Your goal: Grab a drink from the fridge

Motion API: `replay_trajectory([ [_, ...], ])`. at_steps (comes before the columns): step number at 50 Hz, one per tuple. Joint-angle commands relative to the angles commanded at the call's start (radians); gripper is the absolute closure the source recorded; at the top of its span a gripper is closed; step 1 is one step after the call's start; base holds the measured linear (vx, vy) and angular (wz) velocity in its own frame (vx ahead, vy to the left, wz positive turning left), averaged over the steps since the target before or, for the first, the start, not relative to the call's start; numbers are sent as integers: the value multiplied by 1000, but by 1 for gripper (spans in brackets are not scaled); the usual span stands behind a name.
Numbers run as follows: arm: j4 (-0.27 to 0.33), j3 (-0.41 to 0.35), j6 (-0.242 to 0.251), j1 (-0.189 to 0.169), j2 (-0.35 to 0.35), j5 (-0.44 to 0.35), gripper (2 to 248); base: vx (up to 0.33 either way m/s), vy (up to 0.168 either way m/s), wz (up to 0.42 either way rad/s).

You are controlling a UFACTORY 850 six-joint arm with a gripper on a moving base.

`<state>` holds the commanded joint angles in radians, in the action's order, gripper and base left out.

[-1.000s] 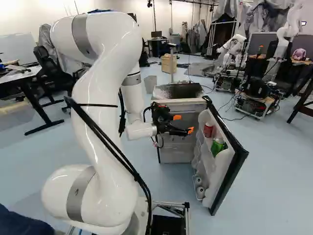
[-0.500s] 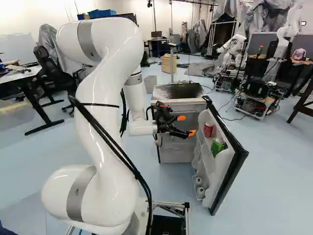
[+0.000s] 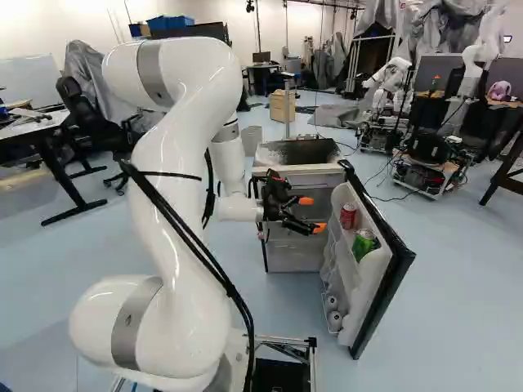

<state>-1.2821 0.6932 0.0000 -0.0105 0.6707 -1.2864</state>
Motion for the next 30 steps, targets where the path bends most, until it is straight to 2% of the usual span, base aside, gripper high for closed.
replay_trajectory([
  [15,-18,40,0,1,18,71,3,0,0,0],
  [30,-19,56,0,-4,-13,96,3,0,0,0],
])
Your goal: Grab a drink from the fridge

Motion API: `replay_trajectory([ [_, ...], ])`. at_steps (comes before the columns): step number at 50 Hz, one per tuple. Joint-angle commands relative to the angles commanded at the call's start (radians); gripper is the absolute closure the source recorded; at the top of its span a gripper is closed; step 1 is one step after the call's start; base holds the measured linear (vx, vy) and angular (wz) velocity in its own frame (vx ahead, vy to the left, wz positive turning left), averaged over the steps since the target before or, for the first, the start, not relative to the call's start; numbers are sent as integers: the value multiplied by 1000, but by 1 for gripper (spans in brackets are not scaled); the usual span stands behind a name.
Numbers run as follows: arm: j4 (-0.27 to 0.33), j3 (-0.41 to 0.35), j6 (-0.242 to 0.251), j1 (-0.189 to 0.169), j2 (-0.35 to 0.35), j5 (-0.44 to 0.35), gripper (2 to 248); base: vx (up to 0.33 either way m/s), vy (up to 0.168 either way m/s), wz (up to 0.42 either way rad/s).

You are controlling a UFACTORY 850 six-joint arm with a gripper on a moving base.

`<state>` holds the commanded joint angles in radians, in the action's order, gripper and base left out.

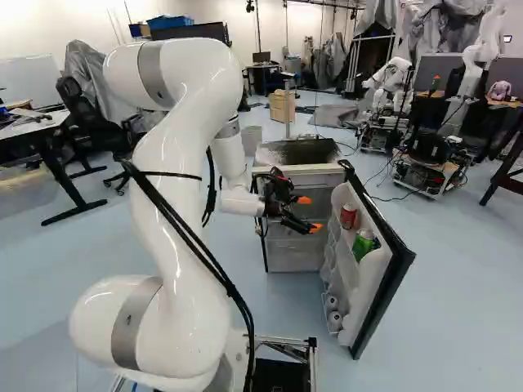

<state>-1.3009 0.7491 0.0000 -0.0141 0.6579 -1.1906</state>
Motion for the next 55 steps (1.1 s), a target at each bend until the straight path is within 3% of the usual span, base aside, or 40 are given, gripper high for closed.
replay_trajectory([
  [32,0,4,0,-29,-91,12,3,0,0,0],
  [55,0,49,0,-87,-72,45,3,0,0,0],
])
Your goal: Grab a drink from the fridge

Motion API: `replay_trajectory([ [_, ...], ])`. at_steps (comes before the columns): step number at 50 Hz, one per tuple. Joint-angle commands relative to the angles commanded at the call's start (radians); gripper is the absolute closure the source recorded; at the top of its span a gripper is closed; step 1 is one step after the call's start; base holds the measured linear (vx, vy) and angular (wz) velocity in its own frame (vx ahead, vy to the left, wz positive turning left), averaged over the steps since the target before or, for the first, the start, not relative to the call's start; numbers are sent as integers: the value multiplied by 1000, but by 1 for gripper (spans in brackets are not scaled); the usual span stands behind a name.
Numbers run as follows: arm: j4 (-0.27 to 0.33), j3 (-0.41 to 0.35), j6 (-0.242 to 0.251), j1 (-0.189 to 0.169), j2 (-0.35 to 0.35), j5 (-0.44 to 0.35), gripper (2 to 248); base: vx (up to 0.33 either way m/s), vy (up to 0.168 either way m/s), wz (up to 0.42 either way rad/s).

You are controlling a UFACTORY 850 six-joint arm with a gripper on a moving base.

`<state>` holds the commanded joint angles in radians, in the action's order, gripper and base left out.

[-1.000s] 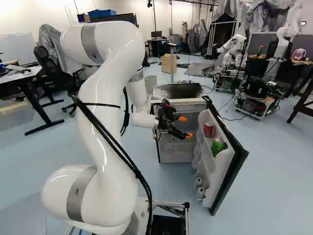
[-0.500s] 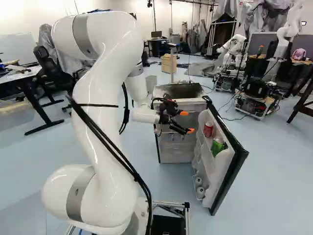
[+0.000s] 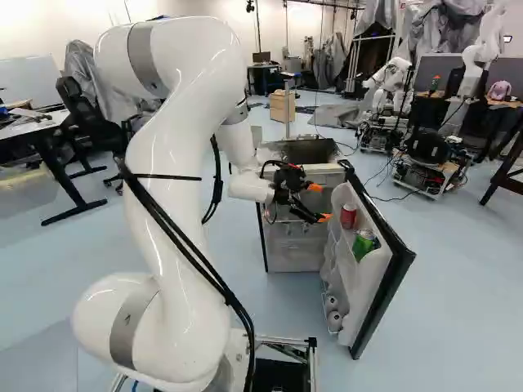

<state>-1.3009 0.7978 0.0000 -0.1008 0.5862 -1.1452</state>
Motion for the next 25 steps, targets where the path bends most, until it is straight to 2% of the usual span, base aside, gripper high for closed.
replay_trajectory([
  [25,0,59,0,-65,35,28,3,0,0,0],
])
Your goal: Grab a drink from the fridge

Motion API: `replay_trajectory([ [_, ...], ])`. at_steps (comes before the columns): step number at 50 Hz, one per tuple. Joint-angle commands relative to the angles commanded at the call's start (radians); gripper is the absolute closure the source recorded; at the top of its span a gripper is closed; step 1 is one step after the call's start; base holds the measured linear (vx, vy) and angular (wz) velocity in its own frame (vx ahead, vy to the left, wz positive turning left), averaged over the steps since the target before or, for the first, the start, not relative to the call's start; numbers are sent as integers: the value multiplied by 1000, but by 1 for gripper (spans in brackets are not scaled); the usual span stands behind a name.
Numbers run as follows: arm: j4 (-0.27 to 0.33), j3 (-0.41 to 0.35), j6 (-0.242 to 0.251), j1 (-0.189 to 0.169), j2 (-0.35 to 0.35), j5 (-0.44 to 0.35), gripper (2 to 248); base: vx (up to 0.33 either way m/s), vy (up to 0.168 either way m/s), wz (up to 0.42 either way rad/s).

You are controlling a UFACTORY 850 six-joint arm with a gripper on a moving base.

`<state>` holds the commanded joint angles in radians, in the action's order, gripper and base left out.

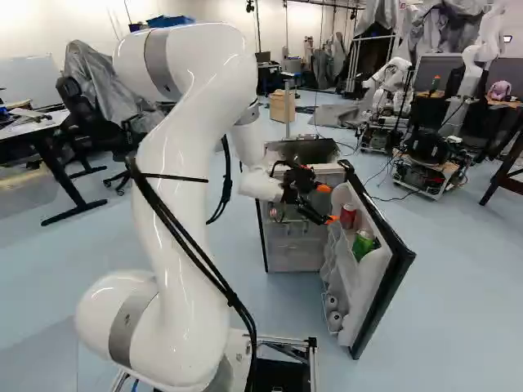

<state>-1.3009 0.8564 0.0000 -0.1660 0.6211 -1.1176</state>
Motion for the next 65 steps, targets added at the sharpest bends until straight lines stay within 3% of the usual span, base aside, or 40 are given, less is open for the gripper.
replay_trajectory([
  [25,0,45,0,-51,27,0,3,0,0,0],
  [45,0,35,2,-58,21,0,3,0,0,0],
  [65,0,35,162,-59,21,0,3,0,0,0],
])
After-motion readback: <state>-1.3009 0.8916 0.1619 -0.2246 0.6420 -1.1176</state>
